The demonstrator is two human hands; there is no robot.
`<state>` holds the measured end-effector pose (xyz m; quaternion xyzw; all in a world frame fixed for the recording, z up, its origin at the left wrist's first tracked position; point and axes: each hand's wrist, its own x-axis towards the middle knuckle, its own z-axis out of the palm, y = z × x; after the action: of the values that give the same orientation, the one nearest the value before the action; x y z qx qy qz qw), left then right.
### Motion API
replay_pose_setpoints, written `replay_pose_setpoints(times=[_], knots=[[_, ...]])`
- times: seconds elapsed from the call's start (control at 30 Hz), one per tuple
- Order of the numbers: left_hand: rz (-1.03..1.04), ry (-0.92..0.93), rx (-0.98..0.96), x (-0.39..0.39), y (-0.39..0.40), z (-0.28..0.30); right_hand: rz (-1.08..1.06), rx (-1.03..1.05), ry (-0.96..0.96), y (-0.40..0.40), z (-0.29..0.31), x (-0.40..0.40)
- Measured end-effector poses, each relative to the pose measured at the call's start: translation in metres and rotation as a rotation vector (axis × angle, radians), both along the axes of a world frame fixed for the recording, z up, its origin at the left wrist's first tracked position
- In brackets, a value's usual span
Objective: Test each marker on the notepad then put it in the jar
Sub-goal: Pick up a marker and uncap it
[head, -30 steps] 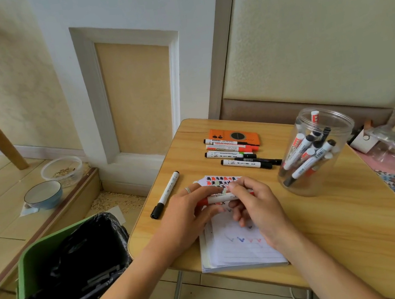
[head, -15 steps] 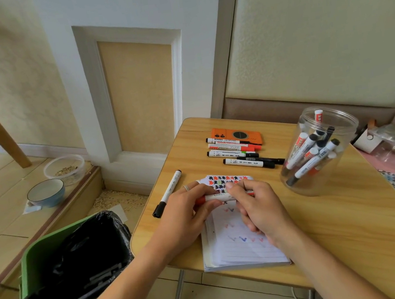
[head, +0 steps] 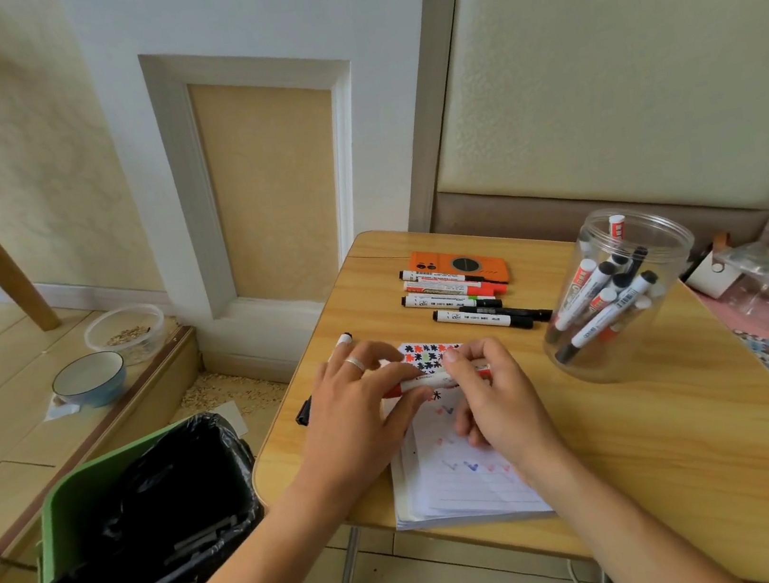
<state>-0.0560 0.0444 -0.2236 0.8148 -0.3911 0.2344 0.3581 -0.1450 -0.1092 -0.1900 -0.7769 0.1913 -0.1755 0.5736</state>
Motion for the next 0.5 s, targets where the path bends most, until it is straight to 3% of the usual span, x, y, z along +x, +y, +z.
replay_pose_setpoints(times=[0.1, 0.27, 0.5], knots=[[0.130, -0.045, 0.008, -0.002, 0.000, 0.003, -0.058, 0.038, -0.030, 0.000, -0.001, 0.001], [0.421, 0.205, -0.030, 0.005, 0.002, -0.003, -0.046, 0.027, -0.016, 0.000, -0.004, 0.001], [0.517, 0.299, 0.141, 0.005, -0.001, -0.006, 0.010, -0.047, 0.017, 0.001, -0.005, 0.001]])
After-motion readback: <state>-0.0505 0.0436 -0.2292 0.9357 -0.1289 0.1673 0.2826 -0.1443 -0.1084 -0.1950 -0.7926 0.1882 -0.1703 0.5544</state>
